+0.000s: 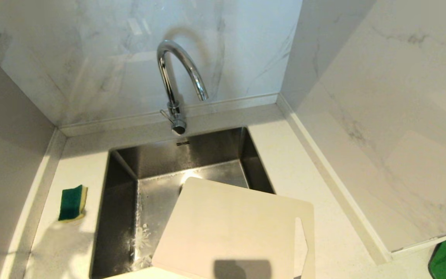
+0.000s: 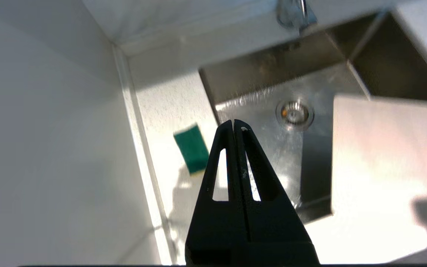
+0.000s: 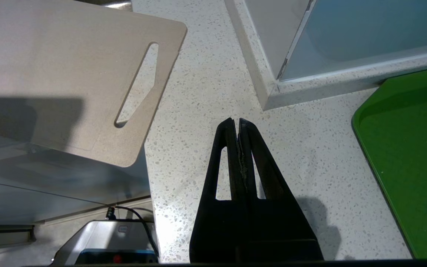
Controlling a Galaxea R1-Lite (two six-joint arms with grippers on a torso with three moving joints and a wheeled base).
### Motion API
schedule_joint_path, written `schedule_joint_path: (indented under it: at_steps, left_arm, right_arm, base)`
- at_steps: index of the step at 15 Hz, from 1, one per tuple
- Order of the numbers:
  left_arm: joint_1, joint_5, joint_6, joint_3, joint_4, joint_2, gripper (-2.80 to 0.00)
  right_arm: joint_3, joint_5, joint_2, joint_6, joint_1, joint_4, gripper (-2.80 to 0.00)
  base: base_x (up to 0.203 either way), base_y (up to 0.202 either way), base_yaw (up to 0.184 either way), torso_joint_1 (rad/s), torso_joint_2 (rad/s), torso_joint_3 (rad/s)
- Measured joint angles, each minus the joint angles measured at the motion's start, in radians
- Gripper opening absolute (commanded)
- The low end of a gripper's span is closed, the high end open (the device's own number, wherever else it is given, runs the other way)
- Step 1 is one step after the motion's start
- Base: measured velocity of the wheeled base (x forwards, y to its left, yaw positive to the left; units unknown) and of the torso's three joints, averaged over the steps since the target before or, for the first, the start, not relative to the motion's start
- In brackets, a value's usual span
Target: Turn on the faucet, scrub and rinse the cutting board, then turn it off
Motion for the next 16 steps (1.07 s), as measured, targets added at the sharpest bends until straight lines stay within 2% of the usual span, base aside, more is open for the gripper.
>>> schedule_joint_path:
  at_steps: [3,6,8,12,16]
  left_arm:
    - [0.0,-0.012,0.045,0.273,-0.125,-0.143,-2.8]
    - [0.003,-0.015,0.063,0.563,-0.259,-0.308,-2.8]
    - [0.004,-0.017,0.064,0.706,-0.3,-0.419,-2.8]
    - [0.007,-0.019,0.063,0.905,-0.312,-0.591,-2.8]
    - [0.011,-0.041,0.029,0.967,-0.277,-0.714,-2.8]
  right_arm:
    - [0.0,0.0,0.0,0.0,0.0,0.0,-2.8]
    - [0.0,0.001,0.0,0.0,0.0,0.0,-2.8]
    - [0.0,0.001,0.0,0.0,0.0,0.0,-2.8]
    - [0.0,0.0,0.0,0.0,0.0,0.0,-2.8]
    - [0.0,0.001,0.0,0.0,0.0,0.0,-2.8]
  base:
    - [0.0,0.0,0.0,0.0,0.0,0.0]
    - [0.0,0.0,0.0,0.0,0.0,0.0]
    - [0.0,0.0,0.0,0.0,0.0,0.0]
    - [0.0,0.0,0.0,0.0,0.0,0.0]
    - [0.0,0.0,0.0,0.0,0.0,0.0]
